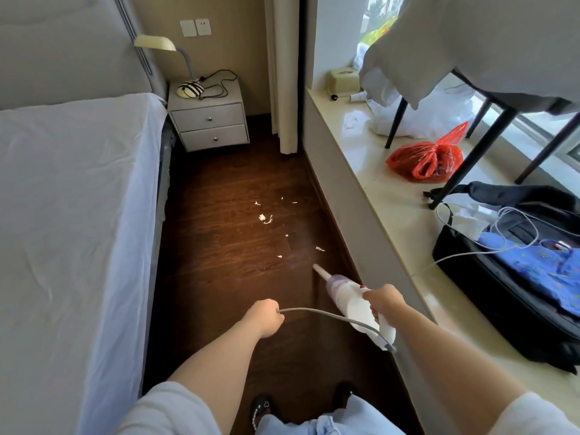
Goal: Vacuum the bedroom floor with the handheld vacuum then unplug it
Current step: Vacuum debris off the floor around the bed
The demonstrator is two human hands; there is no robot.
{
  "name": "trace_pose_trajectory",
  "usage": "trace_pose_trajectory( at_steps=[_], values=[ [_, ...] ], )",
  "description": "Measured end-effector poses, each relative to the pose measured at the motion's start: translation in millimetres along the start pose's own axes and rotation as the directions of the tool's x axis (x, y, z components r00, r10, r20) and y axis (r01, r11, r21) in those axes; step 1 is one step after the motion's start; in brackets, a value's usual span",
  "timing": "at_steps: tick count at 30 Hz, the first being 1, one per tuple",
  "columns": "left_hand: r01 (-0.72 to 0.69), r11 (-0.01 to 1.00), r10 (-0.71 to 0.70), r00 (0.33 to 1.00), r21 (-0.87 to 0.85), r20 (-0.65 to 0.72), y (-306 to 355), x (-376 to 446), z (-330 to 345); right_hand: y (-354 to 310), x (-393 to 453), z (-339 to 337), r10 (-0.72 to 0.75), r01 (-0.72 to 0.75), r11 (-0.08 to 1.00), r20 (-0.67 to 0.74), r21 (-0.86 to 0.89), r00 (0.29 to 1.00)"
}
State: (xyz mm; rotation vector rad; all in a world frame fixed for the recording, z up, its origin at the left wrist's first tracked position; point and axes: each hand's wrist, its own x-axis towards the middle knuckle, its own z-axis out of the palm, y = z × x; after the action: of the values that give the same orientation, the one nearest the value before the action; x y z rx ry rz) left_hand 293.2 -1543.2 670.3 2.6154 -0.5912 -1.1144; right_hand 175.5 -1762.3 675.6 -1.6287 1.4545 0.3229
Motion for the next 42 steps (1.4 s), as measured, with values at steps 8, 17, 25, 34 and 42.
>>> trace_pose_trajectory(
  at_steps=[8, 17, 25, 34, 42],
  values=[
    [0.025, 1.000, -0.025, 1.000, 0.019, -0.007, 31, 1, 10, 20, 23, -34, 0.038, -0.038, 0.999, 0.040, 0.002, 0.998],
    [0.067, 0.998, -0.067, 0.998, -0.013, -0.016, 51, -1, 24, 29, 29, -38, 0.083, -0.096, 0.988, 0.114, 0.121, 0.990],
    [0.110, 0.993, -0.112, 0.993, -0.051, -0.033, 46, -8, 36, 8, 30, -44, -0.046, 0.043, 0.999, 0.118, 0.031, 0.992],
    [0.173, 0.979, -0.184, 0.978, -0.108, -0.102, 12, -18, 22, -29, 11, 0, -0.088, 0.110, 0.991, 0.245, -0.080, 0.966],
    [0.241, 0.951, -0.271, 0.951, -0.194, -0.147, -45, -40, 6, -59, -25, 68, -0.120, 0.214, 0.946, 0.351, -0.243, 0.929]
  ],
)
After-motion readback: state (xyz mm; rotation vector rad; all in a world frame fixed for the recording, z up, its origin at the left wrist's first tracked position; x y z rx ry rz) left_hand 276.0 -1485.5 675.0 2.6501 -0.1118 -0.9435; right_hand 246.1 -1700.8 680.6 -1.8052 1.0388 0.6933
